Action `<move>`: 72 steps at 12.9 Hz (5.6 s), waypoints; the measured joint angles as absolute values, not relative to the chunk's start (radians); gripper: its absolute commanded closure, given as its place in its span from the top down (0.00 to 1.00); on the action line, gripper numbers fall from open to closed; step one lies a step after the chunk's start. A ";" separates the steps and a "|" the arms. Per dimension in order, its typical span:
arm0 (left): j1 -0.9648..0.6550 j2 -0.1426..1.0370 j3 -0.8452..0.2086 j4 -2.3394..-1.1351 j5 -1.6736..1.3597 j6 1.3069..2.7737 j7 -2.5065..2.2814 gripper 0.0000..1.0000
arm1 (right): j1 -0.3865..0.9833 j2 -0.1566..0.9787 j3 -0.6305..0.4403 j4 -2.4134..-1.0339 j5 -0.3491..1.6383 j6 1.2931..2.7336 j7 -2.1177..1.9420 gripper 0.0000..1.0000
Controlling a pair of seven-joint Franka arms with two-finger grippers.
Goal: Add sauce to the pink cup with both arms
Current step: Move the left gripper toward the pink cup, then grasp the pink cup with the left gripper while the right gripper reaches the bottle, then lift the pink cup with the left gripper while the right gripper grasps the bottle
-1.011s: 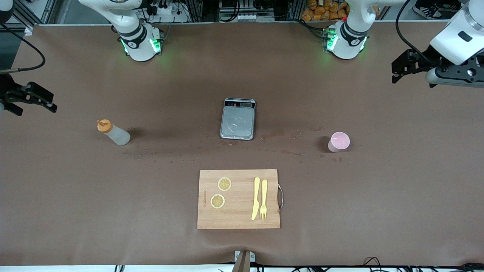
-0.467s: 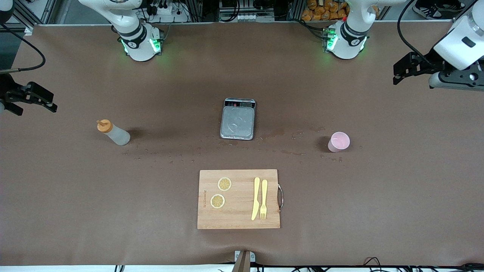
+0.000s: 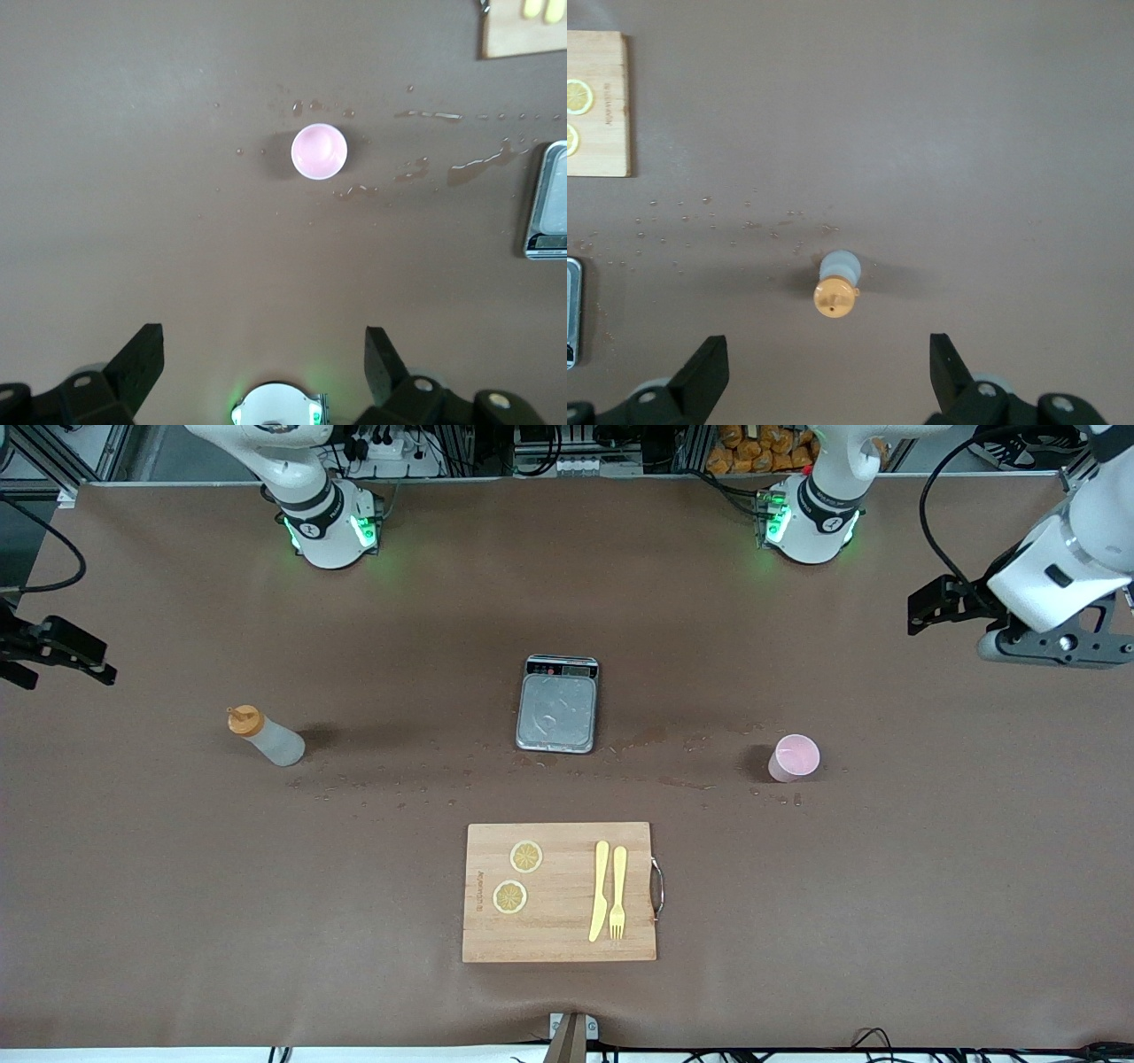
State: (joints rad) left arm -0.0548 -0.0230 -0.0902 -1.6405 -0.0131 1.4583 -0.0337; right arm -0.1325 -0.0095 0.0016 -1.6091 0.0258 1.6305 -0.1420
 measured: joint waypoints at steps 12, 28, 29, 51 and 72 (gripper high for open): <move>-0.033 -0.014 -0.095 -2.002 -0.013 1.787 -0.034 1.00 | -0.247 0.104 -0.003 -1.617 0.171 1.486 0.581 1.00; 0.052 0.265 -0.095 -2.012 -0.153 2.015 -0.038 1.00 | -0.613 0.383 -0.008 -1.817 0.714 1.403 0.915 1.00; 0.057 0.278 -0.095 -2.011 -0.153 2.027 -0.038 1.00 | -0.630 0.404 -0.008 -1.832 0.741 1.405 0.906 1.00; -0.023 0.422 -0.103 -2.009 -0.195 2.219 -0.127 0.00 | -0.632 0.694 0.013 -1.921 0.928 1.621 0.475 1.00; -0.067 0.332 -0.119 -1.906 -0.195 2.091 -0.214 0.00 | -0.544 0.694 0.016 -1.978 0.997 1.675 0.394 0.50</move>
State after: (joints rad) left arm -0.0674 0.3325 -0.1191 -1.9060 -0.1947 2.0912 -0.2143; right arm -0.5441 0.6942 0.0158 -1.9778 0.9971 1.6751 0.3940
